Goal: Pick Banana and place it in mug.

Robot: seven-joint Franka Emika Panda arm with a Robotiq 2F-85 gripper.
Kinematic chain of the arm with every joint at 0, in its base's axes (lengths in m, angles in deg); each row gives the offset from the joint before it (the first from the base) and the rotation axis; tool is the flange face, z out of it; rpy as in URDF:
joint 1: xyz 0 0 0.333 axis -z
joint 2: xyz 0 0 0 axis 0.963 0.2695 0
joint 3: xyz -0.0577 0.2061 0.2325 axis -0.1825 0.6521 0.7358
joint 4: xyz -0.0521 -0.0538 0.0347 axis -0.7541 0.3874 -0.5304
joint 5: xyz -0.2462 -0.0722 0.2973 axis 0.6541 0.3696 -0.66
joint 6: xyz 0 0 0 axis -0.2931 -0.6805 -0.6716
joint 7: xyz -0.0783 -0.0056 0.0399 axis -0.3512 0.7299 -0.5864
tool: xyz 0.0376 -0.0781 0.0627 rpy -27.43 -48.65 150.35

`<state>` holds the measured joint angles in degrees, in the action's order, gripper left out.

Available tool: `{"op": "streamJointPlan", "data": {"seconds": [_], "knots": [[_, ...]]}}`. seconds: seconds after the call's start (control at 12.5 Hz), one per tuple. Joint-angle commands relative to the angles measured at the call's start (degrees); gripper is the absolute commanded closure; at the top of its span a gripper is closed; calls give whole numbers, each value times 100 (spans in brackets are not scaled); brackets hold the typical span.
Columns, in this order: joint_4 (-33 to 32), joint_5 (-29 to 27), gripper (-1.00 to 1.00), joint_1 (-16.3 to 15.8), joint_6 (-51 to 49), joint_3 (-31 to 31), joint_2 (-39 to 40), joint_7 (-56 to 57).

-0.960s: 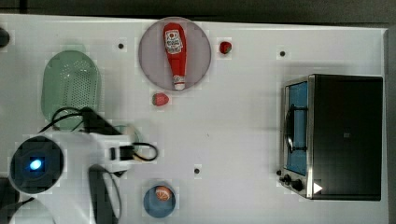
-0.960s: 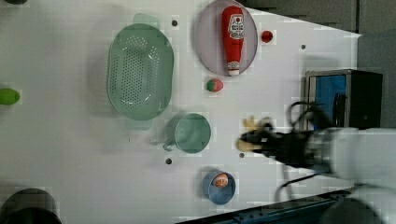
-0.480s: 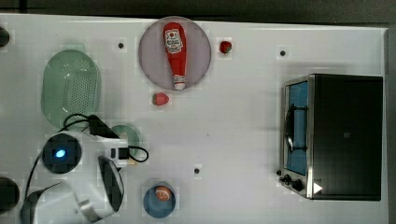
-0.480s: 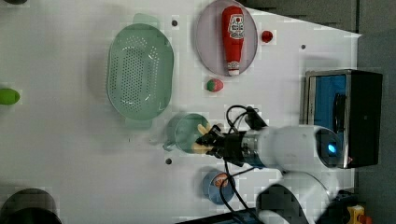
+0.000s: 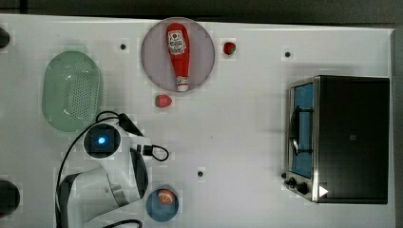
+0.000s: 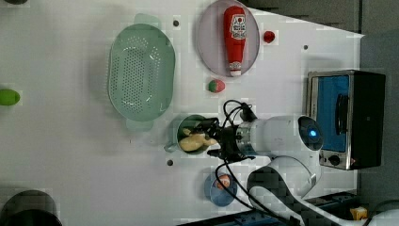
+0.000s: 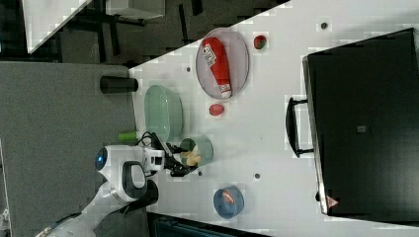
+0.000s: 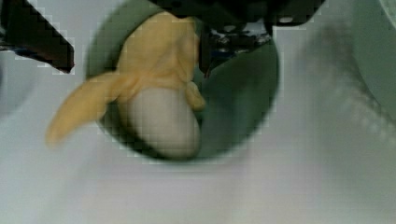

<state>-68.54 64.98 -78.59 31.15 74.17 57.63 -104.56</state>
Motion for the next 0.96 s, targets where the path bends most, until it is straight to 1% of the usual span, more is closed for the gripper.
{"op": "streamJointPlan", "data": {"seconds": [0.08,0.24,0.32,0.48,0.64,0.8,0.96], "knots": [[222,-40,-100,-19,-10,3,-516,-291],[305,-39,-100,55,-86,-148,-905,-271],[378,-38,-100,91,-307,-275,-1166,-182],[644,-36,-100,153,-1157,-622,-1754,286],[1101,-36,-100,230,-2159,-1064,-2199,399],[1767,-20,-100,294,-3192,-1563,-2409,606],[2451,168,-100,337,-4246,-2056,-2477,1298]]}}
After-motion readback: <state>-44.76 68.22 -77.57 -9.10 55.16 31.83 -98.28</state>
